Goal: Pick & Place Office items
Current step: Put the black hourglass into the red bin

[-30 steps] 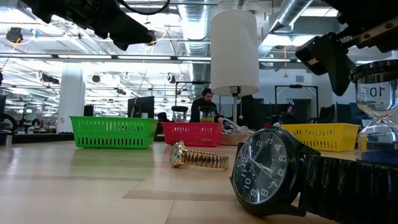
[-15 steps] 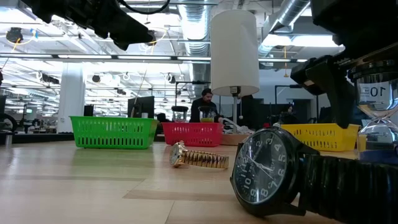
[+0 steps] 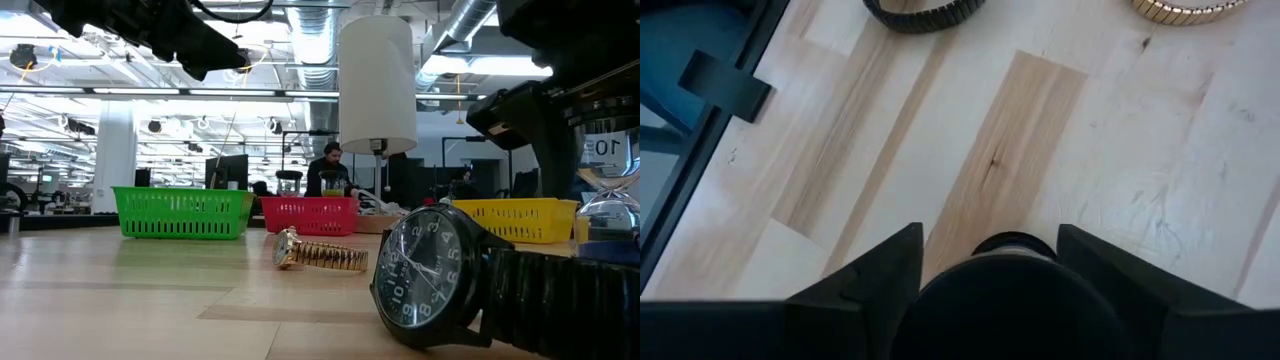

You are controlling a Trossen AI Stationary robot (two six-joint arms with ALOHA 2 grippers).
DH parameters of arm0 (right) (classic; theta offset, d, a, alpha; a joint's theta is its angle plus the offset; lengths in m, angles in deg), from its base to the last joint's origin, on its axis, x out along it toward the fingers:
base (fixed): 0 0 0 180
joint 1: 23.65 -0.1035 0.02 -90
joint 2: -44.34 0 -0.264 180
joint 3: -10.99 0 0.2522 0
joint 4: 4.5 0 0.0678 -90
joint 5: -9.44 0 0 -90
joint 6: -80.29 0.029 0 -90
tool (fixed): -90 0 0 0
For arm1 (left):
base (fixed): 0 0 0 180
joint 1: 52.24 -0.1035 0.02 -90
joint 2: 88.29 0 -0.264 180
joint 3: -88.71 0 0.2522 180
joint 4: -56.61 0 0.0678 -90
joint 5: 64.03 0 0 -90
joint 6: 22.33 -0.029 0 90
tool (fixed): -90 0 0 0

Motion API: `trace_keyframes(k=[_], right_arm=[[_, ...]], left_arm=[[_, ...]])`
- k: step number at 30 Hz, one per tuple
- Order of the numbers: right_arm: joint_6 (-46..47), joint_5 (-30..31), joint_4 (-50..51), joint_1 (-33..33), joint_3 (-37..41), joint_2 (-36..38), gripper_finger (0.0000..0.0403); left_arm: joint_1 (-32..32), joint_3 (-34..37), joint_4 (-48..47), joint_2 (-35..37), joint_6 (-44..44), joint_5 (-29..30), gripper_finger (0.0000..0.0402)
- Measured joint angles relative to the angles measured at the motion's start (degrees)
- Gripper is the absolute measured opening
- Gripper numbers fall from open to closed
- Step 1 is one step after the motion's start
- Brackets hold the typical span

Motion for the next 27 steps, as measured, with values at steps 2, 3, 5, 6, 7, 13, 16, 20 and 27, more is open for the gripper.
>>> trace_keyframes(k=[2, 3, 5, 6, 7, 13, 16, 20, 27], right_arm=[[0.45, 0.00, 0.00, 0.00, 0.00, 0.00, 0.0206], [0.62, 0.01, 0.00, 0.17, 0.00, 0.02, 0.0198], [0.62, -0.23, 0.03, 0.56, 0.00, 0.02, 0.0183], [0.61, -0.40, 0.05, 0.81, 0.00, 0.02, 0.0179], [0.60, -0.44, 0.09, 1.12, 0.00, 0.02, 0.0178], [0.55, -0.44, 0.13, 3.88, 0.00, 0.04, 0.0166], [0.02, -0.53, 0.15, 5.77, 0.00, 0.04, 0.0152], [-2.00, -1.51, 0.19, 8.16, -0.02, 0.07, 0.0117], [-2.19, -1.51, 1.66, 10.99, -1.55, 0.13, 0.0071]], left_arm=[[0.01, 0.00, 0.00, 0.00, 0.00, 0.00, 0.0149], [-0.02, 0.00, 0.00, 0.00, 0.02, 0.00, 0.0149], [-0.01, 0.00, 0.01, 0.00, 0.01, 0.00, 0.0149], [-0.01, 0.00, 0.00, 0.01, 0.01, 0.00, 0.0149], [-0.02, -0.01, 0.00, 0.02, 0.01, 0.00, 0.0149], [-0.02, -0.02, 0.02, 0.00, 0.02, 0.00, 0.0149], [-0.02, 0.00, 0.03, 0.01, -0.12, 0.00, 0.0149], [-0.06, 0.00, 0.04, 0.00, -0.29, 0.00, 0.0149], [-0.08, 0.00, 0.07, 0.01, -0.38, 0.02, 0.0149]])
